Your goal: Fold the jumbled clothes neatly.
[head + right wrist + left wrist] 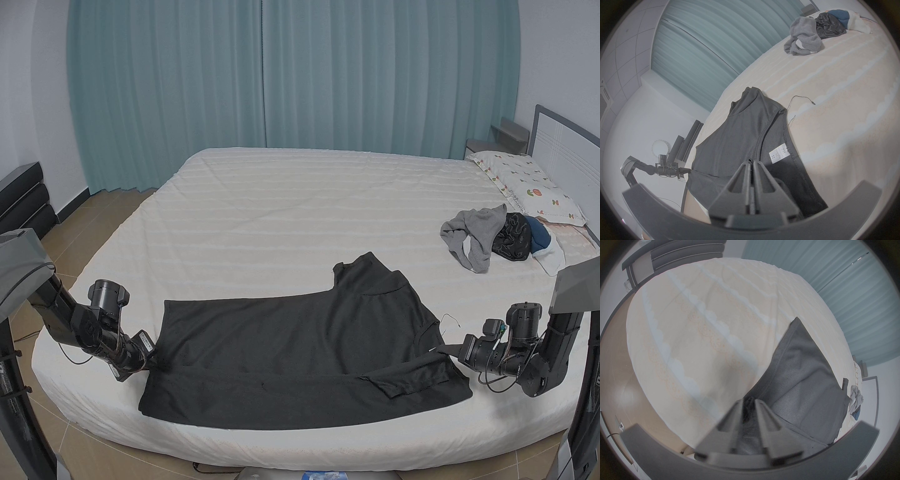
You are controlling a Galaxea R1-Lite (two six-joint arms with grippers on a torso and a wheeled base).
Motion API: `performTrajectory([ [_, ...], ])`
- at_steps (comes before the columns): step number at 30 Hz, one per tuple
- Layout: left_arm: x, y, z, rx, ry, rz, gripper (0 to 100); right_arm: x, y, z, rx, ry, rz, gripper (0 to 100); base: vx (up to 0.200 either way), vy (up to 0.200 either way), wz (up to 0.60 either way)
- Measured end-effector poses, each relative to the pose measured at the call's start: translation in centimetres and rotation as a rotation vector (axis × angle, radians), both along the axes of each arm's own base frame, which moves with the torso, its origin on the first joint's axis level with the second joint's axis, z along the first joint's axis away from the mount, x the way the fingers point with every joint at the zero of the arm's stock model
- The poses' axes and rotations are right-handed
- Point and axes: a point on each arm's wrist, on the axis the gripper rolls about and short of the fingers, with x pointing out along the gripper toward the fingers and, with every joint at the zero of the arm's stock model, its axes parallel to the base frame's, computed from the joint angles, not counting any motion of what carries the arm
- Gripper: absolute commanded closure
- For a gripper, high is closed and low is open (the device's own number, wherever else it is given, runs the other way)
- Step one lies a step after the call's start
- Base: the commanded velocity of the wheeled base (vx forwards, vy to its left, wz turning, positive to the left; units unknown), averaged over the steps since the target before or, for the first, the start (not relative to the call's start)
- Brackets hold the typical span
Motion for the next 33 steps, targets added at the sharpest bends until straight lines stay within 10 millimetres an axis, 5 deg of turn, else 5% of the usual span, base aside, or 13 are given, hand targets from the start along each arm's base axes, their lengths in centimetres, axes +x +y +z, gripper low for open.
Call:
performTrajectory([
  [11,-0.1,0.1,0.0,-0.010,0.000,0.001,0,-0.1,-0.2,-0.5,0.042,0.039,-0.024,0,0.000,0.000,0.00],
  [33,0.1,1.5,3.6,-0.089,-0.150,0.074,0,0.0,-0.3,0.3,0.124,0.050,-0.075,0,0.055,0.000,0.00],
])
